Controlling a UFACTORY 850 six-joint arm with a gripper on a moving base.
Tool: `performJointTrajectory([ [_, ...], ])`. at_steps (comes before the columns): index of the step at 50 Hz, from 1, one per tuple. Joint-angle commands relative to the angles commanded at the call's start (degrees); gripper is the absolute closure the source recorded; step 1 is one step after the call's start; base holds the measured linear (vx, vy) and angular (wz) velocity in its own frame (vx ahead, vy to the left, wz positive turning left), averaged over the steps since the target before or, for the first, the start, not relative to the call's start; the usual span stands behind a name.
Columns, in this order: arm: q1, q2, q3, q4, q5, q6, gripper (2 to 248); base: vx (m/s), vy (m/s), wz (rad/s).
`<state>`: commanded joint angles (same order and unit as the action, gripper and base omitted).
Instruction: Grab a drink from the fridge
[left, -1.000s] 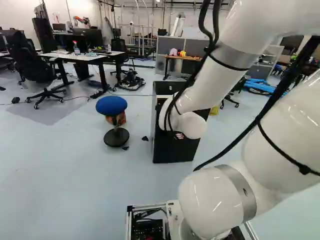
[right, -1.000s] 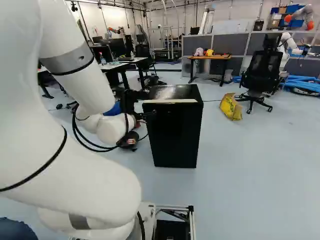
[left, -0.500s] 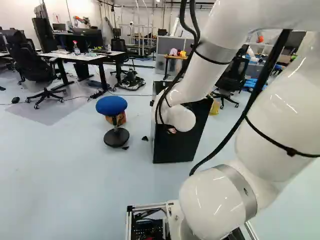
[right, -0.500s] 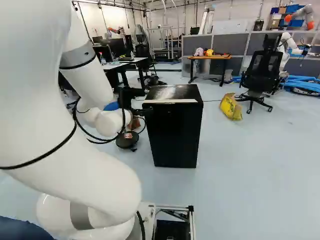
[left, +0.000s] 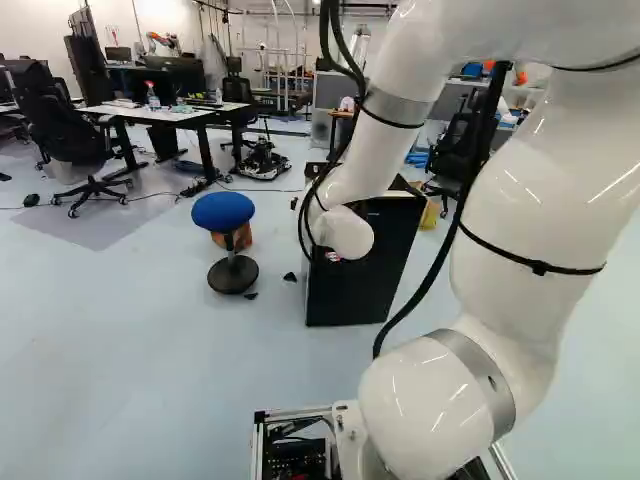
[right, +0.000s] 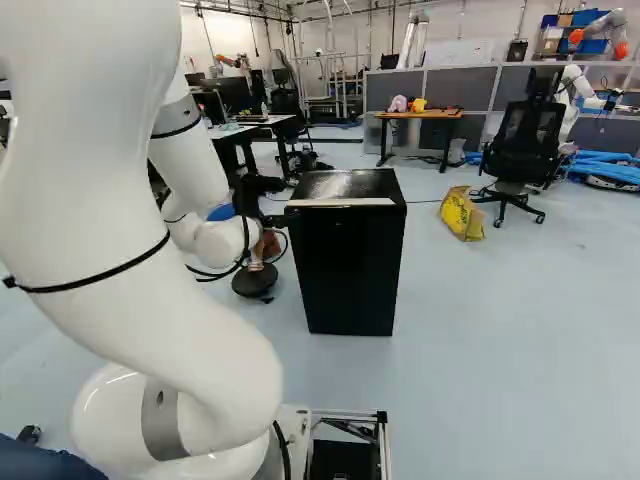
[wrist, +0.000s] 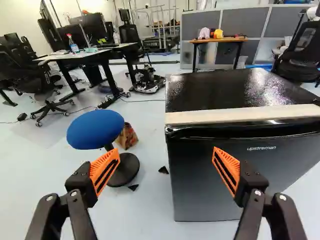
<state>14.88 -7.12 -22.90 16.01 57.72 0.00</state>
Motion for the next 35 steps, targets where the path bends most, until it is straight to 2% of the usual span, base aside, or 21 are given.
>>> performJointTrajectory([
  [13,1.26,-3.1,-1.39,1.51,3.17,0.0,3,0.0,0.0,0.0],
  [35,2.7,-8.68,-4.26,6.33,7.61,0.0,3,0.0,0.0,0.0],
])
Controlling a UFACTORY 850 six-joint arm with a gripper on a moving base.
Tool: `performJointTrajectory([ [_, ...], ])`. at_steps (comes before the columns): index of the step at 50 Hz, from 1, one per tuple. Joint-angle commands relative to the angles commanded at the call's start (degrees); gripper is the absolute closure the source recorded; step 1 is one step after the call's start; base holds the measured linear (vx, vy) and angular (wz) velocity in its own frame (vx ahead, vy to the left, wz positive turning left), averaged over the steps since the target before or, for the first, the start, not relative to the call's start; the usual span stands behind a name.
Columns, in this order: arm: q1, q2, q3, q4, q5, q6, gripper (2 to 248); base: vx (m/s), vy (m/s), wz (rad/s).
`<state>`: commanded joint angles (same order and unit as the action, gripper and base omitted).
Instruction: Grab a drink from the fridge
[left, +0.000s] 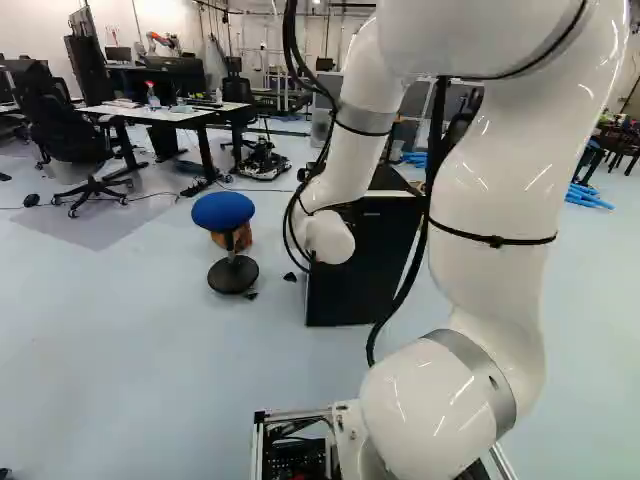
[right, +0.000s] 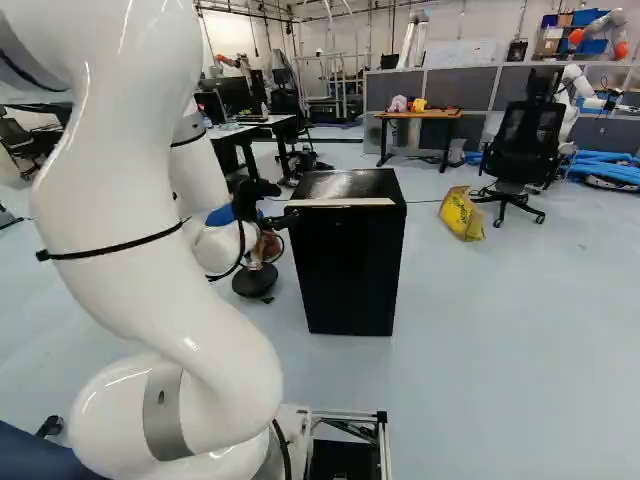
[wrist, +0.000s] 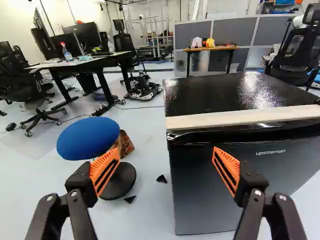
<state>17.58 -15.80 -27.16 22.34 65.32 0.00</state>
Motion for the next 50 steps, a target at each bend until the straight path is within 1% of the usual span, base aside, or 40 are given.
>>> performJointTrajectory([
  [50,0.46,-13.84,-9.1,11.93,7.0,0.0,3,0.0,0.0,0.0],
])
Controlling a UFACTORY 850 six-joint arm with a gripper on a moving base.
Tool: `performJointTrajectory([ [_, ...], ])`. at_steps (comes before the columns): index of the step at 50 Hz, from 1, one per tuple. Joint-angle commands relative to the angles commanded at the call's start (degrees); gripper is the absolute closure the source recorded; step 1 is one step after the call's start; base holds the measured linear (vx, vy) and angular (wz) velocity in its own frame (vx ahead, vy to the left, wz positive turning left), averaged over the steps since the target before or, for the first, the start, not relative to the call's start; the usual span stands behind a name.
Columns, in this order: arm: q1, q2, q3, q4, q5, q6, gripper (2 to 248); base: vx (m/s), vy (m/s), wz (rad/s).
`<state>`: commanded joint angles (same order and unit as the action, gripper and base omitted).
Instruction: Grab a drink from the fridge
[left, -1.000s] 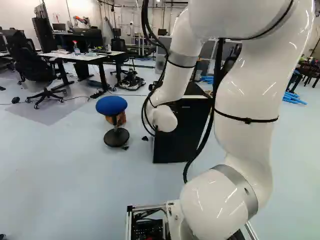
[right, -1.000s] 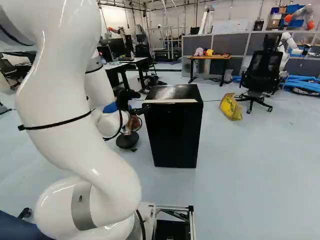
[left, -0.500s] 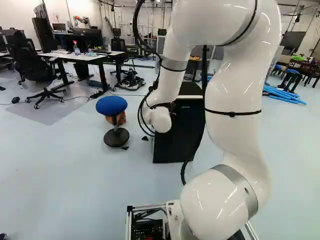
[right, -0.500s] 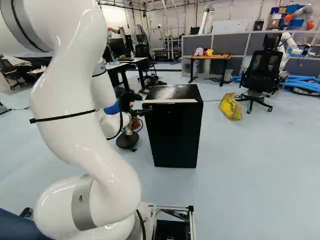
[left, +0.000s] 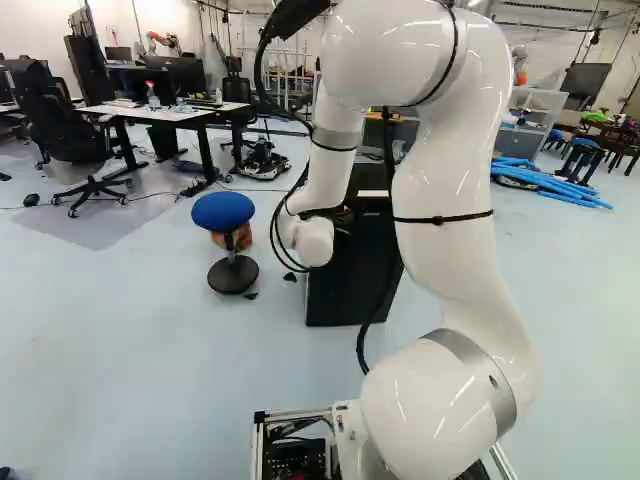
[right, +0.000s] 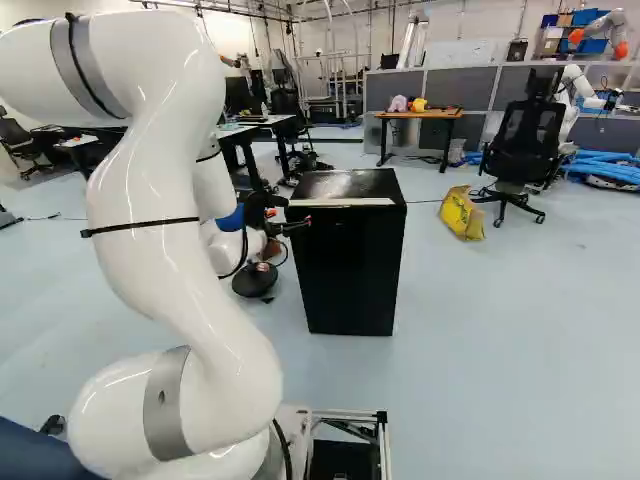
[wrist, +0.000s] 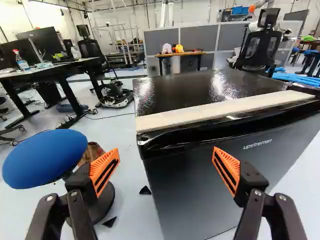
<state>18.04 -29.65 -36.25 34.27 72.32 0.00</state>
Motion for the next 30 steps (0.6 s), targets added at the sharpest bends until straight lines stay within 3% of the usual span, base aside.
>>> performJointTrajectory([
  [30,2.22,-4.28,-5.1,6.77,3.17,0.0,3,0.0,0.0,0.0],
])
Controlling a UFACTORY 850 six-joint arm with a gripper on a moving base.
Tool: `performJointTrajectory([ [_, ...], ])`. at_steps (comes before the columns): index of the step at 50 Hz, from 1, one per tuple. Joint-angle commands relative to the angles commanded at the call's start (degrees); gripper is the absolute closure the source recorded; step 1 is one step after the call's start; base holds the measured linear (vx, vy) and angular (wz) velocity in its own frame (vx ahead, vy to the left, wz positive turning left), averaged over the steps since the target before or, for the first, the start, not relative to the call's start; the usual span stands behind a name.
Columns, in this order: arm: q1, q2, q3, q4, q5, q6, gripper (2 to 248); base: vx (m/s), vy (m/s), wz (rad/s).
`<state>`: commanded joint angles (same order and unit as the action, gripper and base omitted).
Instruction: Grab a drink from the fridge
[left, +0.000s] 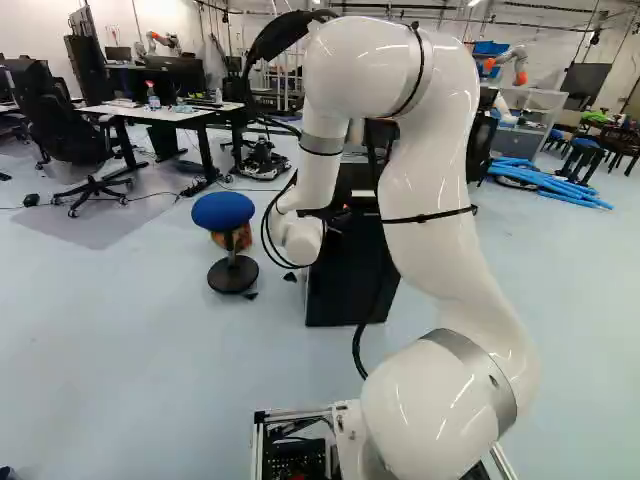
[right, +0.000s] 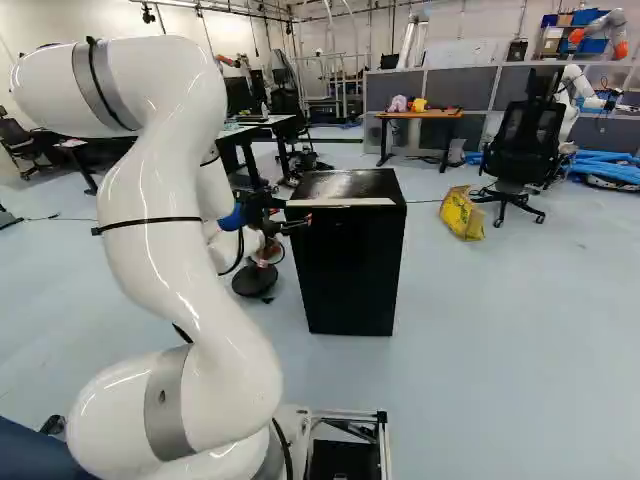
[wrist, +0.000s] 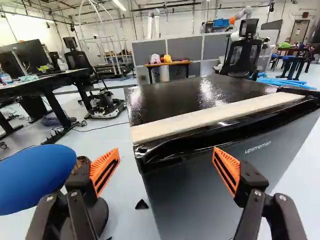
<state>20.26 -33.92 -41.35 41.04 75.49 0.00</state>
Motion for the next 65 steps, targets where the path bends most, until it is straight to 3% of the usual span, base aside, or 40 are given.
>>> performJointTrajectory([
  [19,2.4,-1.24,-1.89,4.87,0.0,0.0,3,0.0,0.0,0.0],
  [65,7.3,-4.78,-7.59,21.18,0.0,0.0,3,0.0,0.0,0.0],
])
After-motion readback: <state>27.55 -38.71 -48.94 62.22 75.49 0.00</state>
